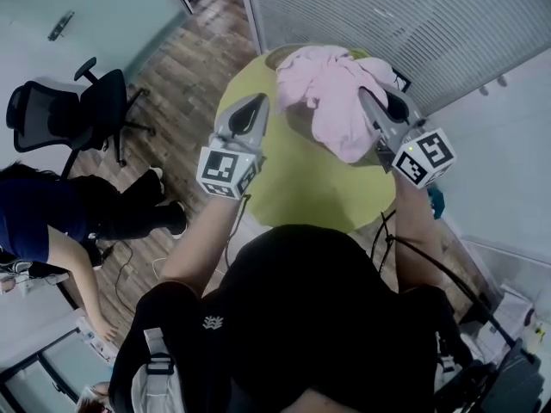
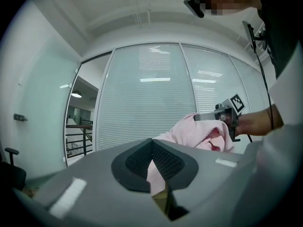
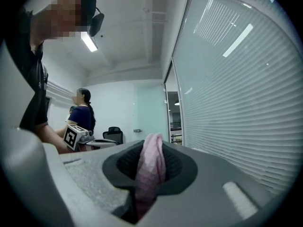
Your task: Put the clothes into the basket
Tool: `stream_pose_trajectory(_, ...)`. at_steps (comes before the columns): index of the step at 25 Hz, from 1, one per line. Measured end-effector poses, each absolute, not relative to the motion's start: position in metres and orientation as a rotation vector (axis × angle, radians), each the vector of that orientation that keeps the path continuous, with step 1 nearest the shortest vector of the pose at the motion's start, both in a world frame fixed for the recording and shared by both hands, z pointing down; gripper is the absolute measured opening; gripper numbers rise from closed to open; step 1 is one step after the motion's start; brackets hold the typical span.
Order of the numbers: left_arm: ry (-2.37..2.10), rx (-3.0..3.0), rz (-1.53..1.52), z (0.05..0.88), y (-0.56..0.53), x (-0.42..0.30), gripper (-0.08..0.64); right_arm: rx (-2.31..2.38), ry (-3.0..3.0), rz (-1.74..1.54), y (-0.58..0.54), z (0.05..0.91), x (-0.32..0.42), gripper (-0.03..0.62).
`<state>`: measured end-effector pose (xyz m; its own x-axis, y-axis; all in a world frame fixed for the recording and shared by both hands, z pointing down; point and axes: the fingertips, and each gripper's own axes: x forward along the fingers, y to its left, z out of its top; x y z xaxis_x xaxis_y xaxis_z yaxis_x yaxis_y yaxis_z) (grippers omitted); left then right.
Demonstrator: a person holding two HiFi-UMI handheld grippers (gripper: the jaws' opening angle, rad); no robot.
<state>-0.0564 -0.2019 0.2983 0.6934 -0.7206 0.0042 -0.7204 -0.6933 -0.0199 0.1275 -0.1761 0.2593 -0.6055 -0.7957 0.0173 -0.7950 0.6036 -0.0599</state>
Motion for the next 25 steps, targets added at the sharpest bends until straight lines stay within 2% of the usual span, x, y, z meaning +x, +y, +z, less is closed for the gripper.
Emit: stream_pose_trajectory(25, 1.155, -3.003, -0.061, 0.322, -0.213, -0.077, 0.008, -1.623, 2.730, -0.231, -0.193, 0.286, 0.130, 0.063)
